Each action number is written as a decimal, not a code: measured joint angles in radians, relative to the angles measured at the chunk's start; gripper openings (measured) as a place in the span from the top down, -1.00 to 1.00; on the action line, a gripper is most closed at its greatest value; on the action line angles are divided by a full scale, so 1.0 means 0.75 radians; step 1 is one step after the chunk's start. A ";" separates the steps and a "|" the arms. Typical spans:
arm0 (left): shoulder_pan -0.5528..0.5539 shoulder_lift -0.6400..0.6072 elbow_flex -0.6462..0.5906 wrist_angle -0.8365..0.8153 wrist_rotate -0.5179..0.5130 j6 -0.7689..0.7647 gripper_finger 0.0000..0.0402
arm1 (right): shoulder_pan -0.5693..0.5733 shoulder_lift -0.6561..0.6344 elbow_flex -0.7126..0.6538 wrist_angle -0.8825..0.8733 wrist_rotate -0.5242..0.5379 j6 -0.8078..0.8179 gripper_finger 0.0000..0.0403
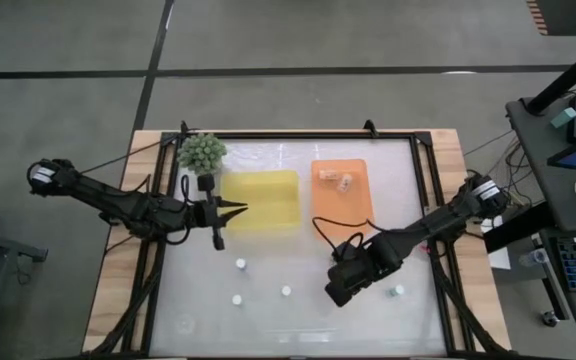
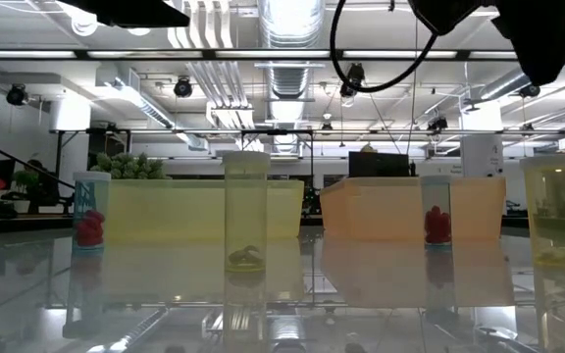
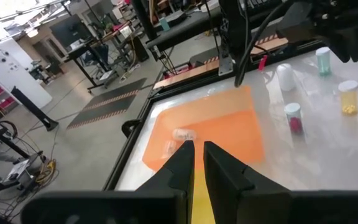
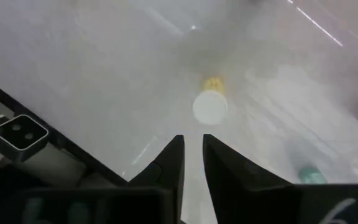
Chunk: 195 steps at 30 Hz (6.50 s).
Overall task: Pick and place medicine bottles into bin by pill shape (circle, oval)
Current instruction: Put the bottom yellow pill bottle into the yellow bin, then put the right blue pill bottle into the orange bin
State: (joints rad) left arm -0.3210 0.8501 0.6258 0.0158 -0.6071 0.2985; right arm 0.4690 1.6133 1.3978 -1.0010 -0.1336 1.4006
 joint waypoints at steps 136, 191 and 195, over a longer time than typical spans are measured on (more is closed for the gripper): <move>-0.001 -0.151 -0.079 0.029 0.000 0.107 0.90 | -1.045 0.915 1.184 -0.262 0.034 -1.754 0.48; 0.000 -0.150 -0.080 0.028 0.000 0.098 0.90 | -0.734 0.564 1.179 -0.397 0.288 -1.729 0.34; 0.000 -0.150 -0.080 0.028 0.000 0.084 0.90 | -0.626 0.457 1.019 -0.314 0.401 -1.695 0.37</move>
State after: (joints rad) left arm -0.3210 0.7372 0.5655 0.0370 -0.6071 0.3613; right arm -0.0006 1.9559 2.1624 -1.2368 0.1667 0.1294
